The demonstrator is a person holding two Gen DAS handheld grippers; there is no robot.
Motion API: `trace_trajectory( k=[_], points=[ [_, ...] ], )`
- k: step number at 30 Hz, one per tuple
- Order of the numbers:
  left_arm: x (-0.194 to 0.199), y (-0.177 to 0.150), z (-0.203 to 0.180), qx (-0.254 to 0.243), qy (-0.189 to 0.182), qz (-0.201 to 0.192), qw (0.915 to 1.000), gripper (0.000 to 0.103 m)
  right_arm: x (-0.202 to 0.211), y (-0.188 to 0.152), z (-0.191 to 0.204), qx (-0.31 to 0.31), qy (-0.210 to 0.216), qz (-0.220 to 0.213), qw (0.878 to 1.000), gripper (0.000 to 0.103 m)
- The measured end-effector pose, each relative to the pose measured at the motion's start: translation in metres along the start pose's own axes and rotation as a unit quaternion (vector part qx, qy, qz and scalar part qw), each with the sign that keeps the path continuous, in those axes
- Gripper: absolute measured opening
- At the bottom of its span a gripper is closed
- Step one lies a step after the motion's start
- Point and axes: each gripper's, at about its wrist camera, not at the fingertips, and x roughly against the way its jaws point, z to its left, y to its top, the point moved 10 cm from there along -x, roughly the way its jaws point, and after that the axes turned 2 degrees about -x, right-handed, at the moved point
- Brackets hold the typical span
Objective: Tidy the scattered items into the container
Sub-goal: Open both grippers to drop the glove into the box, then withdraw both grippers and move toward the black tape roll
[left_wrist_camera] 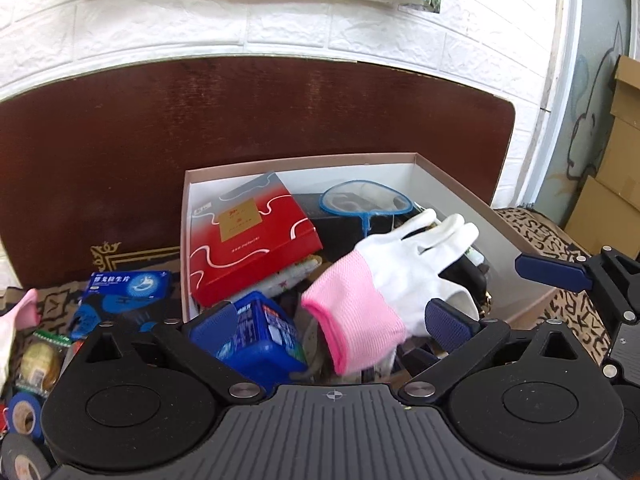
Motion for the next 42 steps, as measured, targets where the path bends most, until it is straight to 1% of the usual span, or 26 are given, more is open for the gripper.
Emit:
trace_trajectory(
  k=[9, 16, 19, 22, 25, 27, 29, 33, 35, 38, 42],
  points=[
    [0.027, -0.007, -0.010, -0.008, 0.006, -0.010, 0.9999, 0.103, 0.023, 0.000, 0.015, -0.002, 0.007, -0.006, 1.000, 0.103],
    [0.051, -0.013, -0.009, 0.005, 0.006, -0.018, 0.9998, 0.103, 0.045, 0.003, 0.027, -0.011, 0.008, -0.016, 1.000, 0.103],
    [0.068, -0.019, -0.001, 0.015, 0.011, -0.029, 0.9994, 0.103, 0.055, 0.005, 0.041, -0.017, 0.020, -0.024, 0.999, 0.103],
    [0.088, -0.032, 0.012, 0.024, 0.019, -0.041, 0.9987, 0.103, 0.064, 0.003, 0.064, -0.018, 0.046, -0.028, 0.998, 0.103],
    [0.109, -0.050, 0.032, 0.035, 0.034, -0.049, 0.9976, 0.103, 0.069, -0.002, 0.095, -0.023, 0.098, -0.016, 0.995, 0.103],
    [0.120, -0.064, 0.048, 0.048, 0.037, -0.048, 0.9970, 0.103, 0.070, -0.006, 0.116, -0.021, 0.121, -0.010, 0.992, 0.103],
    [0.130, -0.080, 0.064, 0.063, 0.043, -0.041, 0.9962, 0.103, 0.068, -0.011, 0.137, -0.012, 0.134, -0.003, 0.991, 0.103],
    [0.145, -0.110, 0.101, 0.078, 0.071, -0.028, 0.9940, 0.103, 0.064, -0.024, 0.173, 0.000, 0.160, 0.018, 0.987, 0.103],
    [0.150, -0.124, 0.118, 0.094, 0.085, -0.017, 0.9918, 0.103, 0.061, -0.030, 0.187, 0.002, 0.170, 0.026, 0.985, 0.103],
    [0.155, -0.141, 0.141, 0.112, 0.094, -0.008, 0.9891, 0.103, 0.056, -0.037, 0.203, 0.002, 0.177, 0.036, 0.983, 0.103],
    [0.158, -0.153, 0.169, 0.130, 0.110, 0.001, 0.9855, 0.100, 0.046, -0.042, 0.222, 0.005, 0.187, 0.044, 0.981, 0.103]
  ],
)
